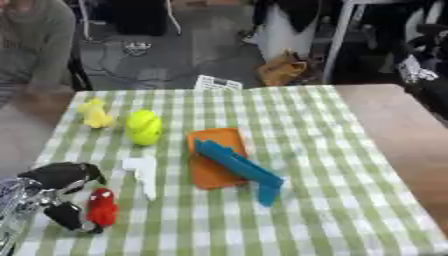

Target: Pick up objects on the table and place them in the box.

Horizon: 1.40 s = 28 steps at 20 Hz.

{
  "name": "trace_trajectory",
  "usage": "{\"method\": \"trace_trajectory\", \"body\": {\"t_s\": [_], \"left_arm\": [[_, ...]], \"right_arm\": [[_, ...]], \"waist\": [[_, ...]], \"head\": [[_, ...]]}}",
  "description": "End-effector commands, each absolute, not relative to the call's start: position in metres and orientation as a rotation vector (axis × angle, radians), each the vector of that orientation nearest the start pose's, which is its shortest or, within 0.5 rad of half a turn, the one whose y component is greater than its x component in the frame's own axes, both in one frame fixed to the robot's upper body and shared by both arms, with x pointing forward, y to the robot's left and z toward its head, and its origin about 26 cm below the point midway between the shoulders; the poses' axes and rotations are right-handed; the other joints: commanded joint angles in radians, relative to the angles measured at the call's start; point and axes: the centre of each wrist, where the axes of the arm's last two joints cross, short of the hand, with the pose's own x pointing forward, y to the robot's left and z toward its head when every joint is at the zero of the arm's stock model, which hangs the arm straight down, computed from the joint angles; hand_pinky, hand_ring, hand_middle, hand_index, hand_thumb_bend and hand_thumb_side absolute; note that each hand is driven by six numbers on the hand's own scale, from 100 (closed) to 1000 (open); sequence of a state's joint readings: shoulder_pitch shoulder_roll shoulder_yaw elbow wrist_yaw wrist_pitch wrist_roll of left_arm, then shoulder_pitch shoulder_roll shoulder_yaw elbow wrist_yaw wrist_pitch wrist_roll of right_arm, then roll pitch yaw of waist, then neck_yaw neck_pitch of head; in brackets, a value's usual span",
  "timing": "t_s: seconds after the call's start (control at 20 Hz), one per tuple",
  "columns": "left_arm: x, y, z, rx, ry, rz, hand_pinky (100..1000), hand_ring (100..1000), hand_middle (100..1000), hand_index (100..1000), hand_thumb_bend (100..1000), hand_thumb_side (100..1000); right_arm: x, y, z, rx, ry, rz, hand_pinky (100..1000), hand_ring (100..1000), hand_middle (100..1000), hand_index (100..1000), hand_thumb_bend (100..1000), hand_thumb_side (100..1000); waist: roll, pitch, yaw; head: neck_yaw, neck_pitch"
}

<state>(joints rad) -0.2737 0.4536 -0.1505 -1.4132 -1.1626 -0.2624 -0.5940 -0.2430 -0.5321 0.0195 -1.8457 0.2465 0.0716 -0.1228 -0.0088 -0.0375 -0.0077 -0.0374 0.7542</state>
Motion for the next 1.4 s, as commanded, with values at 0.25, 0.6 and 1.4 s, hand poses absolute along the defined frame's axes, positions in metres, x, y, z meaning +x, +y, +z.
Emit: {"method": "trace_trajectory", "body": {"t_s": [0.25, 0.6, 1.4], "left_arm": [[0.352, 0.312, 0.046, 0.704, -0.922, -1.814, 596, 771, 819, 885, 919, 517], [0.353, 0.314, 0.034, 0.73, -0.944, -1.74, 420, 548, 641, 787, 623, 352], [0.354, 0.321, 0.055, 0.633, -0.98, -1.665, 168, 323, 449, 552, 100, 350]], "right_arm": [[0.313, -0.31, 0.179, -0.715, -2.009, 0.549, 355, 557, 629, 874, 364, 632], [0.313, -0.31, 0.179, -0.714, -2.008, 0.547, 355, 557, 629, 874, 363, 633], [0.313, -0.312, 0.178, -0.72, -2.002, 0.547, 355, 557, 629, 874, 363, 635]], "waist": [[-0.006, 0.001, -0.003], [-0.007, 0.001, -0.004], [-0.008, -0.001, 0.001]], "head": [[-0.003, -0.01], [-0.004, -0.008], [-0.009, -0.007]]}}
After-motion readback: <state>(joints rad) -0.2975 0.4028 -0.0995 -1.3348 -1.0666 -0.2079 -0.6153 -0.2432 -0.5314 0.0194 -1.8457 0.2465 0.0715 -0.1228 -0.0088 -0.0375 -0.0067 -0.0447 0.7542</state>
